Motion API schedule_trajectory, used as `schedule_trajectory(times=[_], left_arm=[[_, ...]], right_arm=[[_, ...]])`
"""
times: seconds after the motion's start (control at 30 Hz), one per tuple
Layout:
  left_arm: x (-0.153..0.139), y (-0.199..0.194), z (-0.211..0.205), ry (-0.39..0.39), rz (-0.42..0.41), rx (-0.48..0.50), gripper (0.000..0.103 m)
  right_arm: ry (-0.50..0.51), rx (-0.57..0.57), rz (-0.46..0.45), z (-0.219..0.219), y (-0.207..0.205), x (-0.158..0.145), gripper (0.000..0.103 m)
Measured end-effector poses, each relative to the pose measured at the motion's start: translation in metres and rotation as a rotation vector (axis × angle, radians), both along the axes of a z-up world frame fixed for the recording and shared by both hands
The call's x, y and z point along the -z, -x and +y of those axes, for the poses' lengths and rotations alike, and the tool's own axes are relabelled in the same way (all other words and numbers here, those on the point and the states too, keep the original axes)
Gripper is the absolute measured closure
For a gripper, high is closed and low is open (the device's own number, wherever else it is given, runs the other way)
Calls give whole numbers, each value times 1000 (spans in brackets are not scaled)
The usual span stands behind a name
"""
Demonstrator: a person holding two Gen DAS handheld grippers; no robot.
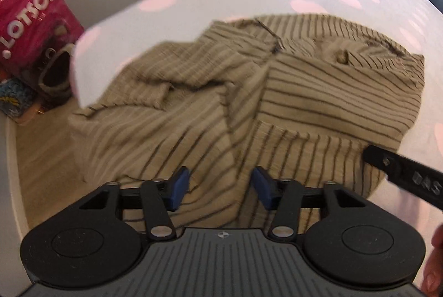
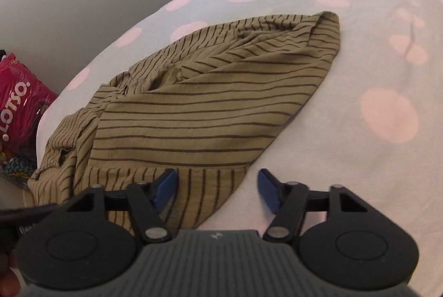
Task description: Fold clothes
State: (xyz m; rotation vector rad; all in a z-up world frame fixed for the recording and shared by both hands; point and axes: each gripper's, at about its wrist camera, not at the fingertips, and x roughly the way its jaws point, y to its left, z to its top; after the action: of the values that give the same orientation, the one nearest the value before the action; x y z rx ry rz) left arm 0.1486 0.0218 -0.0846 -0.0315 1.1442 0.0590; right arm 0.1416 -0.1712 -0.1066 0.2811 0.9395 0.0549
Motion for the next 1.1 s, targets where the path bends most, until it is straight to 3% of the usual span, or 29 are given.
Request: schedule_trajectory(times=[0.03,0.1,0.13,0.23,0.57,0.8,0.97,1.1], left_arm=[[2,-1,-2,8,7,13,72],[0,1,-5,3,-7,41,83],[-1,2,-6,0,-14,54,85],[-11,6,-10,11,-55,82,93],[-63,26,-32,146,-194,166,93],[-85,50,-44,140,-254,267,93],[-82,62,-48,130,-245,339,92],[-84,75,-64,130,-245,412,88]], right_arm=[[6,0,0,3,-2,0,72],[9,3,-19,4,-1,-5,98],[9,5,-32,4,1,-9,100],[23,-3,-97,4,10,-27,101],[82,79,-268,-18,71,-99,102],[209,209,-366,-62,144,-143,102],[357,350,-353,-119,209,-157,102],[452,508,-274,-172,259,-159,102]])
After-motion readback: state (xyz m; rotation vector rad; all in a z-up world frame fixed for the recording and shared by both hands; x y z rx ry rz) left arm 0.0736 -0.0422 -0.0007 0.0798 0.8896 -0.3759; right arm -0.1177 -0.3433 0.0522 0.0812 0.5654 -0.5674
